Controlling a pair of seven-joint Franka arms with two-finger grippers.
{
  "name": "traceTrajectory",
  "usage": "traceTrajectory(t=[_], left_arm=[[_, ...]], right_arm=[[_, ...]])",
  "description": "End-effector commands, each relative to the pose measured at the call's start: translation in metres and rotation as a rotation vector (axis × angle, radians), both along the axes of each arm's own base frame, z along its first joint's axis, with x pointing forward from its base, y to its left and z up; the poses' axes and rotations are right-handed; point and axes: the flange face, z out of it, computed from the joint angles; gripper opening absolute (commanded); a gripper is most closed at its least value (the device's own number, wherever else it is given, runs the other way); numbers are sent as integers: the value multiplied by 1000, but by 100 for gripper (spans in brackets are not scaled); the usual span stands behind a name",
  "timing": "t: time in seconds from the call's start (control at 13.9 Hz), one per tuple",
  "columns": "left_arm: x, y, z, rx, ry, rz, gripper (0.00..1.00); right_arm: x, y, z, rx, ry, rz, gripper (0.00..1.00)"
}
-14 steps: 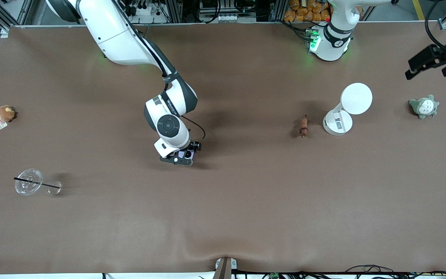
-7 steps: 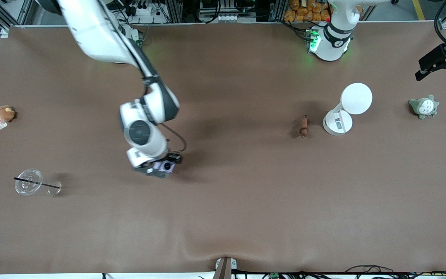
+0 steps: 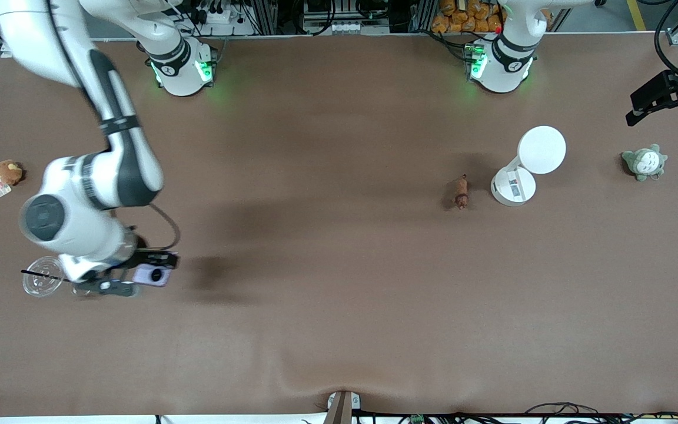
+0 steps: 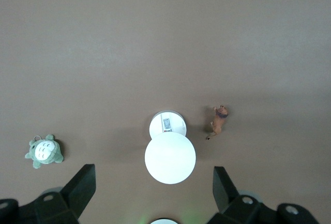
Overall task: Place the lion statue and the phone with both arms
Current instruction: 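Carry the phone beside the glass cup and lower it with the right gripper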
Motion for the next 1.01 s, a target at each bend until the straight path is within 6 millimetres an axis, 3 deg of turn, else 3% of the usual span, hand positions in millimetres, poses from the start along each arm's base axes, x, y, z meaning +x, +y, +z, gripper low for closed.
traceTrajectory(t=[0.0, 0.14, 0.29, 0.58, 0.94], left_arm=[[3, -4, 5, 8, -4, -29, 100], [22, -10, 6, 5, -15, -37, 100], [26, -10, 8, 7, -20, -35, 100], [26, -5, 5, 13, -9, -25, 100], [23, -13, 4, 16, 3, -45, 100]], right_arm=[[7, -38, -22, 4, 9, 63, 19], [14, -60, -43, -3, 2, 130, 19], [19, -90, -63, -15, -19, 128, 19], [17, -100, -90, -65, 10, 184, 19], [18, -117, -126, -94, -19, 178, 19]])
